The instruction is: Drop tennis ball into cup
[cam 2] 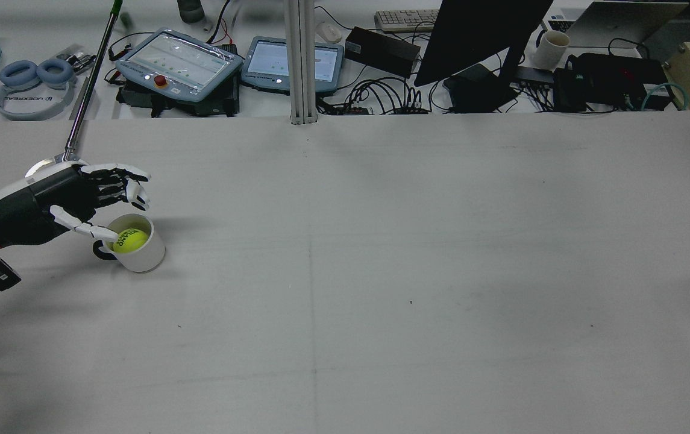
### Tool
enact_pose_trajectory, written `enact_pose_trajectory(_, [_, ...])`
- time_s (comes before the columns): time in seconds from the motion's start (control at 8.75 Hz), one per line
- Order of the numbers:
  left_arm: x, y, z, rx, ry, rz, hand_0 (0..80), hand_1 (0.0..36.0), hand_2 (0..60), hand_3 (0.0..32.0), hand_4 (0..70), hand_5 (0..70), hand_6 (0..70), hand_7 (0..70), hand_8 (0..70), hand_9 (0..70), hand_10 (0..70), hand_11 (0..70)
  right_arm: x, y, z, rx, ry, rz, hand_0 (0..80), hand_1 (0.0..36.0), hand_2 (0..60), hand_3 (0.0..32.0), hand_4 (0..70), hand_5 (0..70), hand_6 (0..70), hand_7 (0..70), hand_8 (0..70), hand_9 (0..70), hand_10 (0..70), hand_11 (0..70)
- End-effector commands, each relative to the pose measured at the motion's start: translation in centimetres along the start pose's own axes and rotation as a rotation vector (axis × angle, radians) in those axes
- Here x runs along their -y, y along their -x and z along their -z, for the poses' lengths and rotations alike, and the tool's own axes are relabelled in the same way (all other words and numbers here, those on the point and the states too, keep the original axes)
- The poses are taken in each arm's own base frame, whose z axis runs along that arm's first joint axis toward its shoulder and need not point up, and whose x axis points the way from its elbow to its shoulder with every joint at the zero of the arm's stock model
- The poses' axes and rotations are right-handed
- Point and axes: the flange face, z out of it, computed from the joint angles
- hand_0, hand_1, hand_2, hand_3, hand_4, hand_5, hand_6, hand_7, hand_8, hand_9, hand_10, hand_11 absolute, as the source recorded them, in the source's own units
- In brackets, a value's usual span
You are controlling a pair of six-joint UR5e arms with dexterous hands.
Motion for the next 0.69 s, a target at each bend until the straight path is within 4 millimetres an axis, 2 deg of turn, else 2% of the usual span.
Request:
enact_pose_trajectory(0.0, [-0.5,-0.7,-1.1,-0.008,-0.006,0.005,80.0,36.0,60.0,0.0,26.0,20.3,28.1,45.3,19.6,29.1,15.5,27.6,0.0,-0.1,0.0,-0.001,0.0,0.002,0.0,0.0,0.0,0.0,0.0,0.0,0.0,0.0,0.0,0.0,0.0,0.0])
enact_pose_trajectory(0.11, [-0.3,-4.3,-0.1,-0.056,-0.013,-0.017,80.0,36.0,38.0,0.0,14.7,15.7,6.4,27.9,3.7,8.8,6.6,15.2,0.0,-0.1,0.0,-0.001,0.0,0.0,0.0,0.0,0.0,0.0,0.0,0.0,0.0,0.0,0.0,0.0,0.0,0.0])
enact_pose_trajectory(0.23, [0.0,-10.4,2.4,-0.13,-0.038,-0.069,80.0,36.0,10.1,0.0,3.6,16.1,9.8,18.4,1.6,3.2,3.9,11.3,0.0,-0.1,0.0,-0.001,0.0,0.002,0.0,0.0,0.0,0.0,0.0,0.0,0.0,0.0,0.0,0.0,0.0,0.0])
enact_pose_trajectory(0.34, [0.5,-15.5,5.4,-0.208,-0.082,-0.119,66.1,31.8,9.4,0.0,0.2,7.5,2.5,13.1,0.0,1.2,0.7,4.2,0.0,-0.1,0.0,-0.001,0.0,0.0,0.0,0.0,0.0,0.0,0.0,0.0,0.0,0.0,0.0,0.0,0.0,0.0])
enact_pose_trajectory(0.46, [1.5,-18.2,8.9,-0.259,-0.131,-0.145,23.7,8.7,14.0,1.4,0.0,0.3,0.2,7.0,0.0,0.1,0.0,0.0,0.0,-0.1,0.0,-0.001,0.0,0.002,0.0,0.0,0.0,0.0,0.0,0.0,0.0,0.0,0.0,0.0,0.0,0.0])
enact_pose_trajectory(0.57, [2.0,-19.6,10.9,-0.289,-0.159,-0.157,0.0,0.9,15.5,7.2,0.0,0.0,0.0,4.8,0.0,0.0,0.0,0.0,0.0,-0.1,0.0,-0.001,0.0,0.002,0.0,0.0,0.0,0.0,0.0,0.0,0.0,0.0,0.0,0.0,0.0,0.0])
